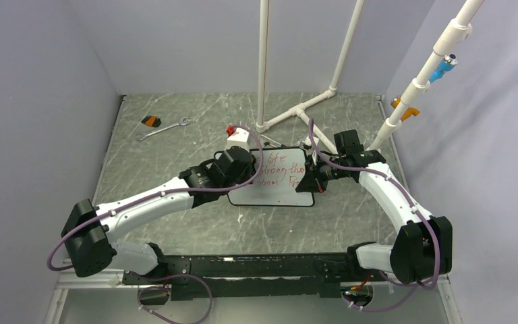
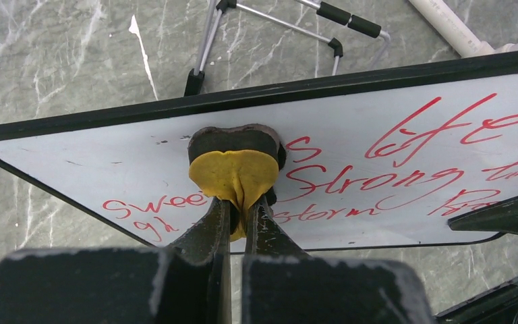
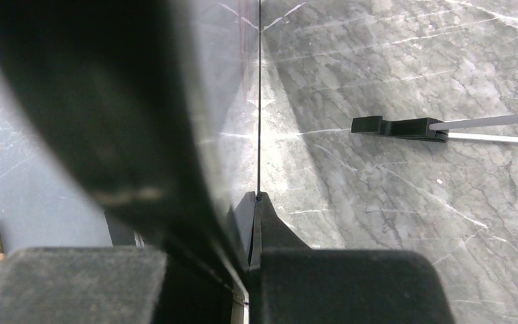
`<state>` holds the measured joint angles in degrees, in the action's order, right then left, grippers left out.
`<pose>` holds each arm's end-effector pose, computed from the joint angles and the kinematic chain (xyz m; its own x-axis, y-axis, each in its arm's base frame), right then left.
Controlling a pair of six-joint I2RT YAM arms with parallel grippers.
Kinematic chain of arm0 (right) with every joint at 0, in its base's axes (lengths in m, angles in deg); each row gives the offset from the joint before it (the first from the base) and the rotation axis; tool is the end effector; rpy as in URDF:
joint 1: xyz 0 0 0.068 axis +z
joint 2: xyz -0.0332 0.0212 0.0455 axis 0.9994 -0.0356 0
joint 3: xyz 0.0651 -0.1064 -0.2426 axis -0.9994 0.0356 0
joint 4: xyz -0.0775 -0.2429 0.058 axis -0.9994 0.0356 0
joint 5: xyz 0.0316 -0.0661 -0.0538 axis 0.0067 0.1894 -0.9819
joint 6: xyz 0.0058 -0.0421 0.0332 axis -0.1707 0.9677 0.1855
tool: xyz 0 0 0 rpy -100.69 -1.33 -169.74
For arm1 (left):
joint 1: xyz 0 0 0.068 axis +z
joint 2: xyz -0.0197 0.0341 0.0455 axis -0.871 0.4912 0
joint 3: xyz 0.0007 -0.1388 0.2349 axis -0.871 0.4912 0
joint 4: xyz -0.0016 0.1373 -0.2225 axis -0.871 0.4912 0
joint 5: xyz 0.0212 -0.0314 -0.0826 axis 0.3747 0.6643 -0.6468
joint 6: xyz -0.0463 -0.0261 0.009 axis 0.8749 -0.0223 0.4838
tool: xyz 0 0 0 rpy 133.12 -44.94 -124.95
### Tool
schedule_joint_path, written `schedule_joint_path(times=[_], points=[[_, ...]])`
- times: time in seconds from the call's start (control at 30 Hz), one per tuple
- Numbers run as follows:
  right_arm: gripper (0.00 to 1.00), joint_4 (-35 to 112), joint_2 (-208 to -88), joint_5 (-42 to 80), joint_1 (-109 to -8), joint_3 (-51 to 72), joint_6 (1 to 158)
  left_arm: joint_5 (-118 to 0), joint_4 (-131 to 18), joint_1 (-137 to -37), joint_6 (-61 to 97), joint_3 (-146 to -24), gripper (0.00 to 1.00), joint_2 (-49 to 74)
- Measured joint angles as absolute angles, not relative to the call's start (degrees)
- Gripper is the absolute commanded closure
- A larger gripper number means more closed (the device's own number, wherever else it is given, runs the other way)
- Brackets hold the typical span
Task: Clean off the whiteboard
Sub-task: Erase the whiteboard at the center of the board.
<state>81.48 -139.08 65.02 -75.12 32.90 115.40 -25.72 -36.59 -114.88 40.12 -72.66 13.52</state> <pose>0.2226 0.0799 0.2572 -0.5173 -0.4160 -0.7479 -0.8509 0.3435 0.3974 0.1856 -0.2325 0.2977 -0.5730 -0.0706 -0.8165 0.2582 0.9300 -0.2616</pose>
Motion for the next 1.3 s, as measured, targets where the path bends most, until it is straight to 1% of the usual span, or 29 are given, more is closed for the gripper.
schedule_joint_path(times=[0.23,0.5,0.77,0.93,1.3], points=[[1.0,81.44,-139.08,65.02,-75.12,32.9,115.33,-24.39,-36.81,-114.62,40.12,-72.53,1.0,13.56],[1.0,81.46,-139.08,65.02,-75.12,32.9,115.51,-25.41,-37.44,-111.06,40.05,-70.19,1.0,10.37],[1.0,81.66,-139.08,65.06,-75.52,32.9,115.49,-26.77,-37.55,-116.11,40.1,-74.68,1.0,15.38],[1.0,81.68,-138.95,65.02,-75.6,32.9,115.4,-25.72,-37.53,-116.83,40.12,-75.22,1.0,16.19],[1.0,81.7,-138.91,65.04,-75.6,32.9,115.57,-25.76,-37.66,-112.7,40.32,-71.2,1.0,12.12]])
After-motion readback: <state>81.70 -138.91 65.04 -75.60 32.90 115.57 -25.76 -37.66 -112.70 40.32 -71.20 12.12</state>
